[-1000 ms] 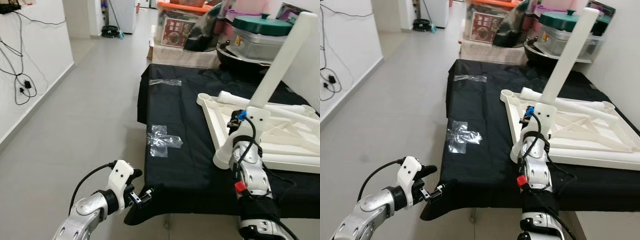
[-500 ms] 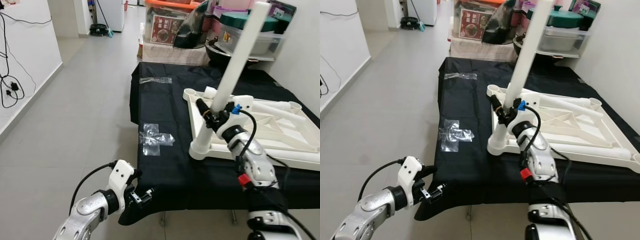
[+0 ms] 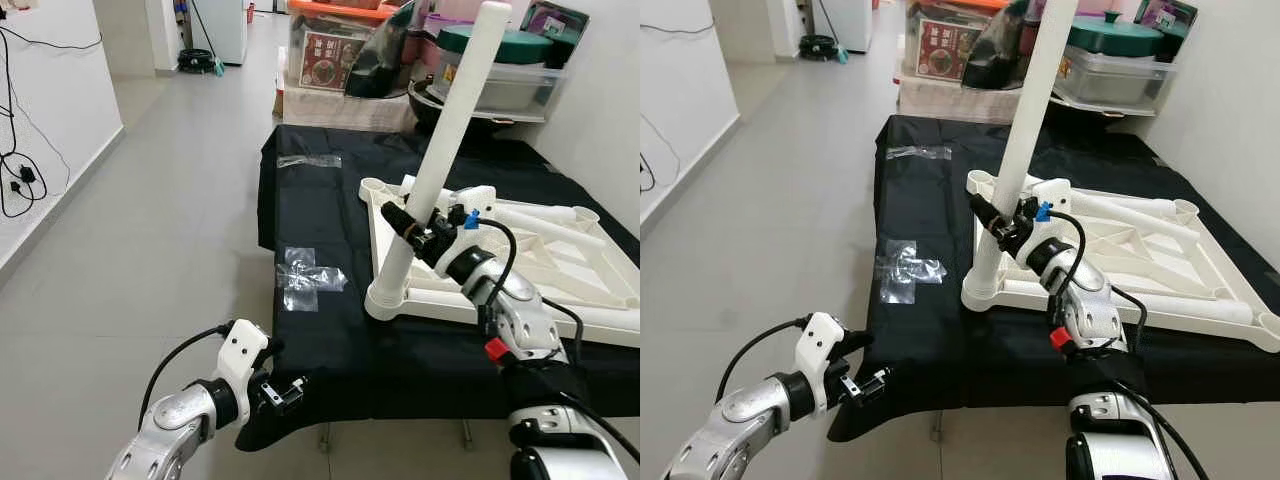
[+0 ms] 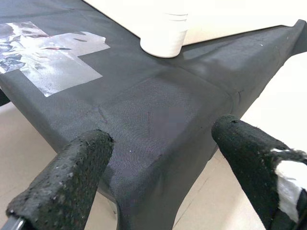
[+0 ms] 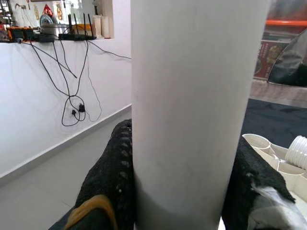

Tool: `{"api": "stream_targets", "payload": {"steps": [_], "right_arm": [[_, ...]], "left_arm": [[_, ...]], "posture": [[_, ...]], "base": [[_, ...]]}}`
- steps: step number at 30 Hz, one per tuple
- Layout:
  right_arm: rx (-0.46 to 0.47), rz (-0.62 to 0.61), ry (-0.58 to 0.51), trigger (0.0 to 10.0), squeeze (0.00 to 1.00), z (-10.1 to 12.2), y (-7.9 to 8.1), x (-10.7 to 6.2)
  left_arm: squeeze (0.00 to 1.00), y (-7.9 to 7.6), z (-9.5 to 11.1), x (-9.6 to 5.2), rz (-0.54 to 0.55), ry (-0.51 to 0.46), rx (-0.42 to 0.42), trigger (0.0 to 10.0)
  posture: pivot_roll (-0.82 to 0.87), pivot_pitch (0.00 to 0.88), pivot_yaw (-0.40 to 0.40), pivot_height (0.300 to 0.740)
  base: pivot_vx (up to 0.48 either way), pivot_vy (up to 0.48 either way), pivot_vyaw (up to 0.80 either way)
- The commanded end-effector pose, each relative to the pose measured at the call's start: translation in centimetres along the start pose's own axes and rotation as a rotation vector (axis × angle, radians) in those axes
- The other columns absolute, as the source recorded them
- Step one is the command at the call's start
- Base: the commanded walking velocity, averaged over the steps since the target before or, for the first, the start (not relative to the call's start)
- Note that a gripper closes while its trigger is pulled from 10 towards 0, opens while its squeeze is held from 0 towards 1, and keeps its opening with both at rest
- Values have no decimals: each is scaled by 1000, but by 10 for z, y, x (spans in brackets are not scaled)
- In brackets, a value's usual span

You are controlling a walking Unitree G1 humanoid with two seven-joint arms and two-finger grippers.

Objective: Building children table

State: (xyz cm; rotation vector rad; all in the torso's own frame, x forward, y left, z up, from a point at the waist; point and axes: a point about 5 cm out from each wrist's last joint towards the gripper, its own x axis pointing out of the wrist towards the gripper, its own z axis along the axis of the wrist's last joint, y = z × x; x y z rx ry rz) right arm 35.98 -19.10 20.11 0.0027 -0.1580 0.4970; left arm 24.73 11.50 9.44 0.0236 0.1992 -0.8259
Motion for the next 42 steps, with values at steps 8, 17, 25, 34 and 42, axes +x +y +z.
{"api": "stream_targets", "payload": {"steps": [8,17,25,34,42], "right_arm": [[-98,-570,160,0,0,-20,-47,-22],[-140,-840,134,0,0,-32,-12,-40],[-109,-726,120,10000,0,-24,20,-16],[-62,-458,11,10000,0,-6,26,-4],[-109,31,11,10000,0,16,4,0]], "left_arm": [[0,-2,-2,3,-6,6,-1,10000],[0,-1,-2,2,-6,9,-2,10000],[0,-1,-2,4,-6,5,-4,10000],[0,-2,-3,3,-6,5,-7,10000],[0,0,-2,4,-2,3,-1,10000]], "posture": [[6,0,-120,740],[3,0,-115,740],[-4,0,-117,740],[2,0,-123,740],[12,0,-129,740]], "base": [[0,0,0],[0,0,0],[0,0,0],[0,0,0],[0,0,0]]}}
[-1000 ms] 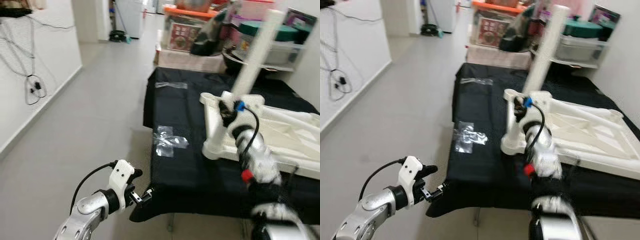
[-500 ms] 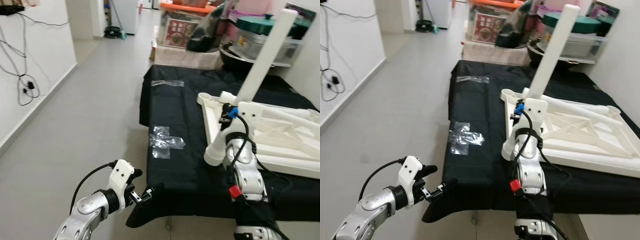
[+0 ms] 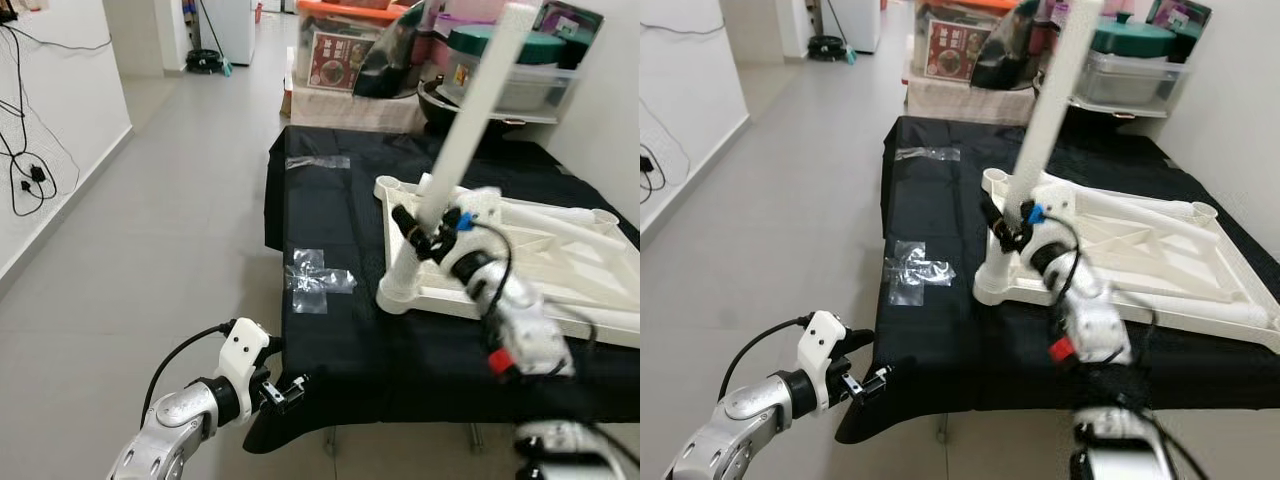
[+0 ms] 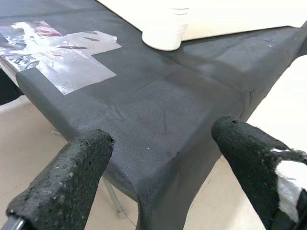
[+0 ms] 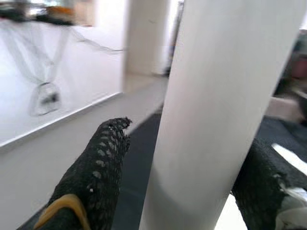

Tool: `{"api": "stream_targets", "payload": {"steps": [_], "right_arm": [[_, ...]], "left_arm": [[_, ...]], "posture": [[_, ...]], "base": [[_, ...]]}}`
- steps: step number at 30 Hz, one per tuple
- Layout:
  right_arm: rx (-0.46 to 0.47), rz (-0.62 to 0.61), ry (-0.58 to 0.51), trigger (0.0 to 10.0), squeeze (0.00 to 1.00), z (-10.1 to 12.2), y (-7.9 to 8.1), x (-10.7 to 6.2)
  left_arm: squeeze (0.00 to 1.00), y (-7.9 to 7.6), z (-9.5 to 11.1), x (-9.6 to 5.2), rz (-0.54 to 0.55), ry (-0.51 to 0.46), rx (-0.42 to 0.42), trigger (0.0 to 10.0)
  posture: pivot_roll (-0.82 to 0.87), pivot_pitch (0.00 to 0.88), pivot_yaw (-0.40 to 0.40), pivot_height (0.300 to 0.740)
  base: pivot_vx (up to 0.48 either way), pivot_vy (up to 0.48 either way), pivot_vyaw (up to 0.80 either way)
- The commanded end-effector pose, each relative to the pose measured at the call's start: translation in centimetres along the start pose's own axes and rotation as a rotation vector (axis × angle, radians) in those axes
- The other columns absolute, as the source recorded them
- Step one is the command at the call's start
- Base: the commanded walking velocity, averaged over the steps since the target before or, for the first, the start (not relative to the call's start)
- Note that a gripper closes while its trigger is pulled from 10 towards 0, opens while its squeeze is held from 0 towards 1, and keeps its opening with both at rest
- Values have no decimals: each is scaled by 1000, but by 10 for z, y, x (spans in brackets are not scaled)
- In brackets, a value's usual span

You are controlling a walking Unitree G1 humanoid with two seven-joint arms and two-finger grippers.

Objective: Building children table

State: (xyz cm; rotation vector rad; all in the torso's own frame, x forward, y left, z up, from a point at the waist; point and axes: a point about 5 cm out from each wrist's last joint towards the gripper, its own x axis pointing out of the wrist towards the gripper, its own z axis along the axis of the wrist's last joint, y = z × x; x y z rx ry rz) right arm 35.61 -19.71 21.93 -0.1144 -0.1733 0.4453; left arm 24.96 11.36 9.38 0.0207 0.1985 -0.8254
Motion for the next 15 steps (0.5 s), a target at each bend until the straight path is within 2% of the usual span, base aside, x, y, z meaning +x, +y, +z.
{"api": "stream_targets", "payload": {"steps": [1,2,4,8,9,10,11,12,15], "right_arm": [[18,89,8,10000,0,-2,2,2],[18,89,8,10000,0,-2,2,2],[12,115,63,10000,0,-5,-12,2],[29,92,72,10000,0,-6,-16,6],[32,83,80,6902,0,-8,-18,7],[27,73,87,3137,0,-10,-19,9],[27,73,87,3137,0,-10,-19,9],[27,66,91,0,0,-12,-20,9],[30,79,95,0,0,-13,-23,9]], "left_arm": [[0,-1,-1,1,-1,4,2,10000],[0,-1,-1,1,-1,4,2,10000],[0,-1,-1,2,-3,5,5,10000],[0,-1,-1,2,-3,5,6,10000],[0,-1,-1,3,-3,4,8,10000],[0,-1,-1,3,-2,3,9,10000],[0,-1,-1,3,-2,3,9,10000],[0,-1,0,4,-2,2,11,10000],[0,0,0,3,1,0,13,10000]], "posture": [[12,0,-129,740],[12,0,-129,740],[13,0,-128,740],[13,0,-129,740],[15,0,-130,740],[20,0,-131,740],[20,0,-131,740],[20,0,-131,740],[21,0,-131,740]], "base": [[0,0,0],[0,0,0],[0,0,0],[0,0,0],[0,0,0],[0,0,0],[0,0,0],[0,0,0],[0,0,0]]}}
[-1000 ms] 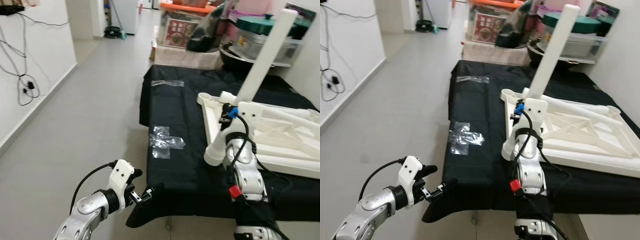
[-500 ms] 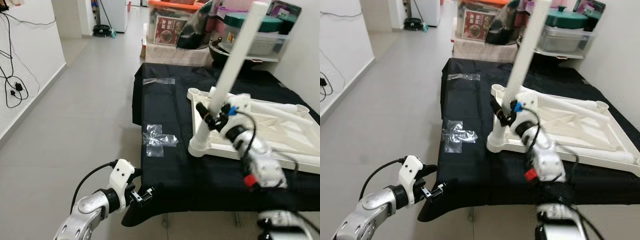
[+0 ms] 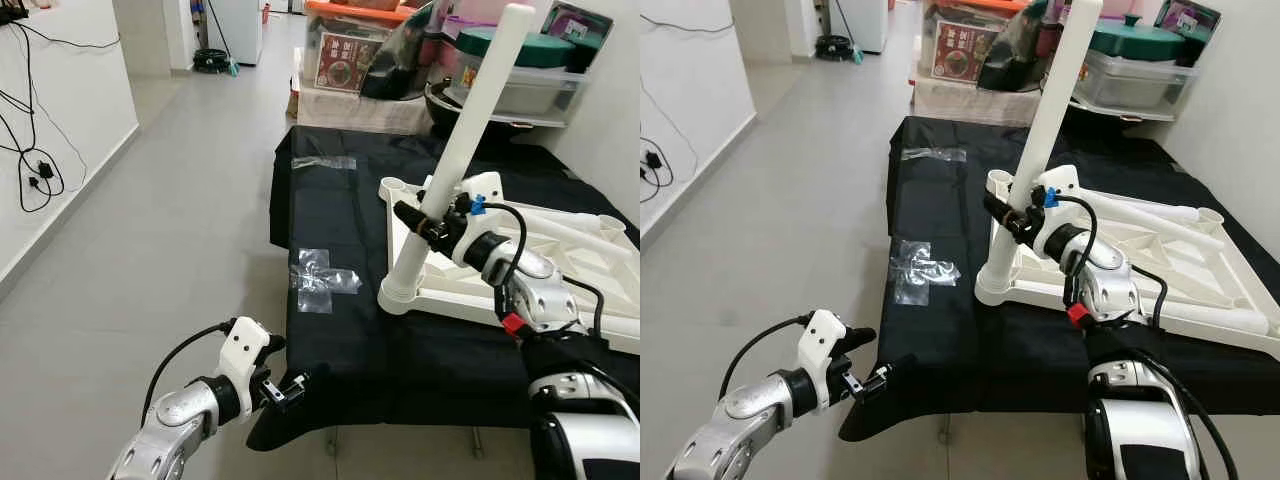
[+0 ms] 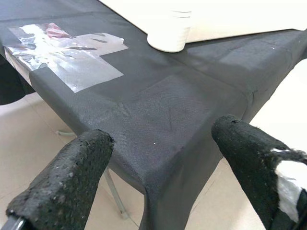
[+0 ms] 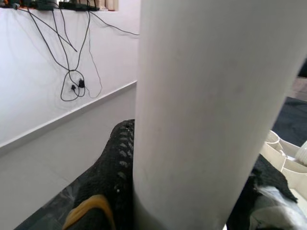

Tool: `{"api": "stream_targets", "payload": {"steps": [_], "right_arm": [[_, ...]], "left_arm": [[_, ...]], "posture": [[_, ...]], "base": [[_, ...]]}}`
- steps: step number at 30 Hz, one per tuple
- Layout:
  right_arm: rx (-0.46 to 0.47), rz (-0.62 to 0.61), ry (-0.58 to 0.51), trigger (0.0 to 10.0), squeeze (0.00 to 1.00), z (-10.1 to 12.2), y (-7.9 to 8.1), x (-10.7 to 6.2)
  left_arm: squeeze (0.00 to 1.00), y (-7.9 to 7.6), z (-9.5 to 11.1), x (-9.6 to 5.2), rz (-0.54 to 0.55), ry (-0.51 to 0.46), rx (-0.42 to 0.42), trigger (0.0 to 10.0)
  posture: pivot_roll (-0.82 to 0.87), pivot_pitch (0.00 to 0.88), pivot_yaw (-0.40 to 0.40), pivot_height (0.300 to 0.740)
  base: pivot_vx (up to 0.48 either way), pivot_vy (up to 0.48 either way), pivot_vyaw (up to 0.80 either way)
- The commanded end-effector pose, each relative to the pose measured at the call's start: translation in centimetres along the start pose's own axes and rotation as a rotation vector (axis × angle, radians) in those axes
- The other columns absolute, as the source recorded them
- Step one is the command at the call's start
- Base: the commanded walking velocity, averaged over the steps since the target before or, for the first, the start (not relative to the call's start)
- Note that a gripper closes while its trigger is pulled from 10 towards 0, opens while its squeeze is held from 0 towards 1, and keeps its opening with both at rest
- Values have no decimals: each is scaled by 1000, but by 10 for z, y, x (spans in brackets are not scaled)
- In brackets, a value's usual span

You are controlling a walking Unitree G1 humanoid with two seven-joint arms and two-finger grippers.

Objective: Building children table

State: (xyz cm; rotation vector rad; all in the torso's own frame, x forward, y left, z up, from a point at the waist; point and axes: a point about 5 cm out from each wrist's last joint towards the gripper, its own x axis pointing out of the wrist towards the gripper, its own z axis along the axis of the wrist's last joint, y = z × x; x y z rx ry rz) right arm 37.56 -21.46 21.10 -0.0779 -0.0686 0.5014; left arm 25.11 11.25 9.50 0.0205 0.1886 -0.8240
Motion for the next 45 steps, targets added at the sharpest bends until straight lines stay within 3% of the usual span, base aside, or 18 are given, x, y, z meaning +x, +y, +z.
{"api": "stream_targets", "payload": {"steps": [1,4,9,12,14,16,18,21,24,27,32,40,41,42,44,45], "right_arm": [[-34,20,7,0,0,0,0,1],[-38,48,7,0,0,1,-4,-1],[-51,-6,3,0,0,4,-13,-4],[-32,-267,-3,0,0,0,-26,-6],[-32,-267,-3,0,0,0,-26,-6],[-4,-483,-31,0,0,-6,-30,-12],[-4,-483,-31,0,0,-6,-30,-12],[27,-750,-64,0,0,-28,-4,-29],[29,-771,-62,0,0,-32,4,-31],[18,-779,-30,0,0,-40,31,-36],[-40,-825,-38,0,0,-28,38,-35],[-40,-881,-51,0,0,-12,39,-33],[-36,-837,-41,9216,0,-12,43,-30],[-32,-793,-57,10000,27,-9,48,-27],[-32,-793,-57,10000,27,-9,48,-27],[-19,-767,-70,10000,1000,-8,51,-27]], "left_arm": [[0,0,-1,1,-1,9,10,10000],[0,1,-2,0,0,12,10,10000],[0,-1,-4,1,-5,14,8,10000],[0,-2,-3,3,-6,9,6,10000],[0,-2,-3,3,-6,9,6,10000],[0,-2,-4,2,-3,10,4,10000],[0,-2,-4,2,-3,10,4,10000],[0,-2,-5,-1,0,15,3,10000],[0,-2,-5,-1,0,16,4,10000],[0,-1,-4,-1,0,15,5,10000],[0,-3,-4,3,0,8,-3,10000],[0,-4,-4,4,-2,4,-10,10000],[0,-3,-4,4,-1,4,-10,10000],[0,-3,-4,3,-1,5,-10,10000],[0,-3,-4,3,-1,5,-10,10000],[0,-3,-4,3,-1,5,-10,10000]], "posture": [[21,0,-131,740],[18,0,-130,740],[7,0,-129,740],[10,0,-132,740],[10,0,-132,740],[11,0,-131,740],[11,0,-131,740],[9,0,-123,740],[9,0,-123,740],[0,0,-123,740],[-12,0,-124,740],[-12,0,-124,740],[-12,0,-124,740],[-13,0,-123,740],[-13,0,-123,740],[-13,0,-124,740]], "base": [[0,0,0],[0,0,0],[0,0,0],[0,0,0],[0,0,0],[0,0,0],[0,0,0],[0,0,0],[0,0,0],[0,0,0],[0,0,0],[0,0,0],[0,0,0],[0,0,0],[0,0,0],[0,0,0]]}}
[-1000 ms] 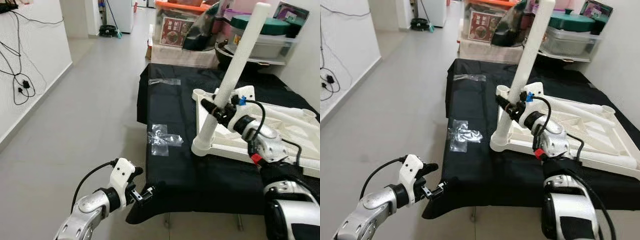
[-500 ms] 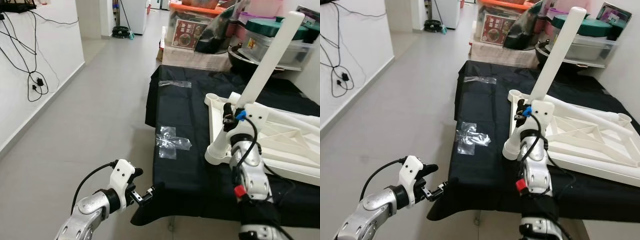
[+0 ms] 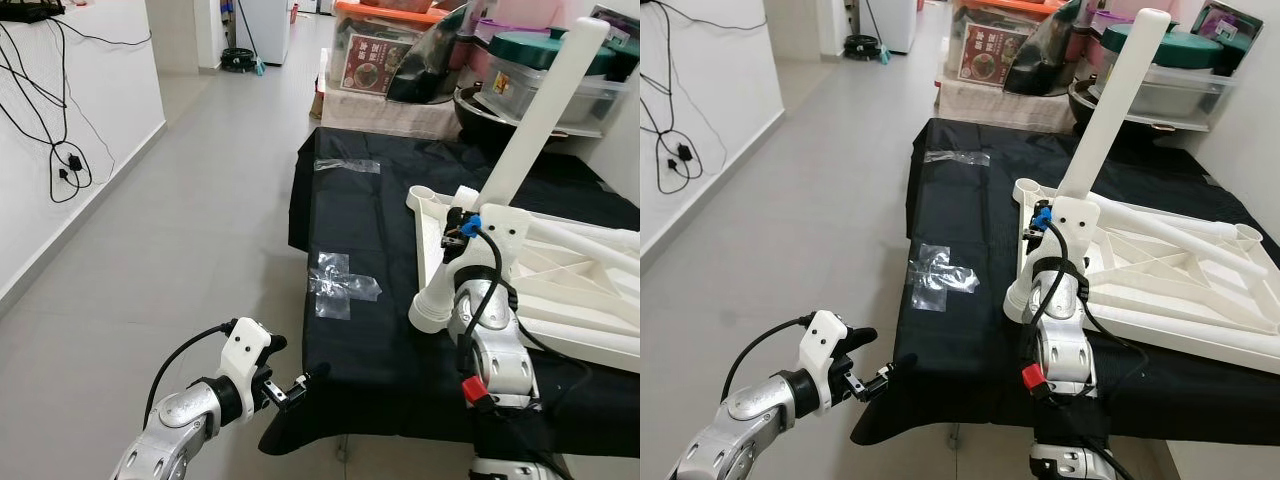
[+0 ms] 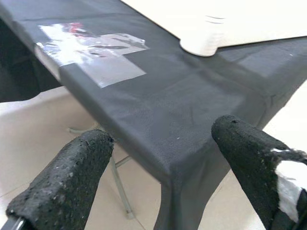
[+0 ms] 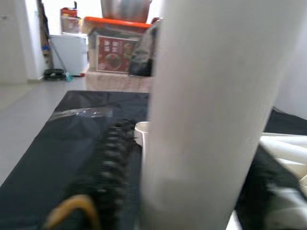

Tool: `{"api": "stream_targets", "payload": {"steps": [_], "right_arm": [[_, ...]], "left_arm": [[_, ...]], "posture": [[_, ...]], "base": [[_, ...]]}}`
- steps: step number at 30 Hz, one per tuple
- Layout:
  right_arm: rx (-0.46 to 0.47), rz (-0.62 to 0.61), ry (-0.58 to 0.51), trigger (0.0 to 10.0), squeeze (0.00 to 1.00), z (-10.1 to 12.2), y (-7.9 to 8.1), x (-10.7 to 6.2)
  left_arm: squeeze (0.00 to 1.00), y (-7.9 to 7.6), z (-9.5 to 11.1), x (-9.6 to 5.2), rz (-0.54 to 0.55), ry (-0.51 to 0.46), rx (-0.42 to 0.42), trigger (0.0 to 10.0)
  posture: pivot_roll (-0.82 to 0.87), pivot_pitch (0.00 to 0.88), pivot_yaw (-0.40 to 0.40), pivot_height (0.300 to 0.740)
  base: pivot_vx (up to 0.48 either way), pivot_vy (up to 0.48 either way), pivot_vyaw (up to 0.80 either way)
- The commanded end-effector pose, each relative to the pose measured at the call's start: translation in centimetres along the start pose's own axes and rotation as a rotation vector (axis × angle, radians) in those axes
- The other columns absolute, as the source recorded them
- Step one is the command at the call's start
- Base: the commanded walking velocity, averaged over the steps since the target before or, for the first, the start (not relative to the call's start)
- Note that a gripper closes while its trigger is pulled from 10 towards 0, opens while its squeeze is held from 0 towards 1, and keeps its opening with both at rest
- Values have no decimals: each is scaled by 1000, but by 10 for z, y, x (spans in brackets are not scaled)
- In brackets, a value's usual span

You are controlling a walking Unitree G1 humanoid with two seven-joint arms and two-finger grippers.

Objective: Building children table

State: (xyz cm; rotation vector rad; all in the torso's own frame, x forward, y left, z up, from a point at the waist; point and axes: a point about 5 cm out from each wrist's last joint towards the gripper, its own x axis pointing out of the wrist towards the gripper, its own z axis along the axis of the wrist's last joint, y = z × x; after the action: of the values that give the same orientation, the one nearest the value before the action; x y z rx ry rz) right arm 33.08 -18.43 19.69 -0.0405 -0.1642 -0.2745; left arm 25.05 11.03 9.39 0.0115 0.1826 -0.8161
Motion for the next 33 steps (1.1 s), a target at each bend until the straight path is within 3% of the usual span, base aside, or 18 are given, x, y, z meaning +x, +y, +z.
{"api": "stream_targets", "payload": {"steps": [1,3,4,8,9,10,13,21,22,23,24,27,28,29,30,33], "right_arm": [[16,62,-1,10000,1000,0,4,-1],[36,116,-9,10000,1000,3,7,0],[40,173,-26,10000,0,6,10,2],[81,384,-98,10000,0,23,12,13],[81,384,-98,10000,0,23,12,13],[55,488,-106,10000,0,25,10,18],[-7,590,-88,10000,0,22,-1,29],[-150,685,19,10000,0,6,-17,49],[-159,750,34,5922,0,7,-15,54],[-159,750,34,5922,0,7,-15,54],[-162,779,38,3412,0,8,-14,57],[-163,793,43,2549,0,8,-15,59],[-171,801,49,1098,0,8,-16,60],[-171,801,49,1098,0,8,-16,60],[-169,808,52,0,0,9,-17,61],[-166,819,43,0,0,11,-21,64]], "left_arm": [[0,-2,-3,2,-8,14,-4,10000],[0,-2,-3,2,-8,14,-4,10000],[0,-2,-3,2,-8,14,-5,10000],[0,-2,-3,1,-10,16,-4,10000],[0,-2,-3,1,-10,16,-4,10000],[0,-1,-3,1,-11,17,-2,10000],[0,-1,-3,2,-12,18,1,10000],[0,-1,-2,3,-10,15,3,10000],[0,0,-2,2,-3,16,6,10000],[0,0,-2,2,-3,16,6,10000],[0,1,-2,0,1,16,8,10000],[0,1,-2,0,3,17,8,10000],[0,1,-2,0,4,17,9,10000],[0,1,-2,0,4,17,9,10000],[0,1,-2,-1,5,17,9,10000],[0,1,-2,-1,6,18,9,10000]], "posture": [[-13,0,-124,740],[-11,0,-122,740],[-11,0,-121,740],[-13,0,-118,740],[-13,0,-118,740],[-12,0,-118,740],[-11,0,-121,740],[9,0,-134,740],[16,0,-137,740],[16,0,-137,740],[21,0,-140,740],[22,0,-140,740],[22,0,-140,740],[22,0,-140,740],[25,0,-141,740],[24,0,-141,740]], "base": [[0,0,0],[0,0,0],[0,0,0],[0,0,0],[0,0,0],[0,0,0],[0,0,0],[0,0,0],[0,0,0],[0,0,0],[0,0,0],[0,0,0],[0,0,0],[0,0,0],[0,0,0],[0,0,0]]}}
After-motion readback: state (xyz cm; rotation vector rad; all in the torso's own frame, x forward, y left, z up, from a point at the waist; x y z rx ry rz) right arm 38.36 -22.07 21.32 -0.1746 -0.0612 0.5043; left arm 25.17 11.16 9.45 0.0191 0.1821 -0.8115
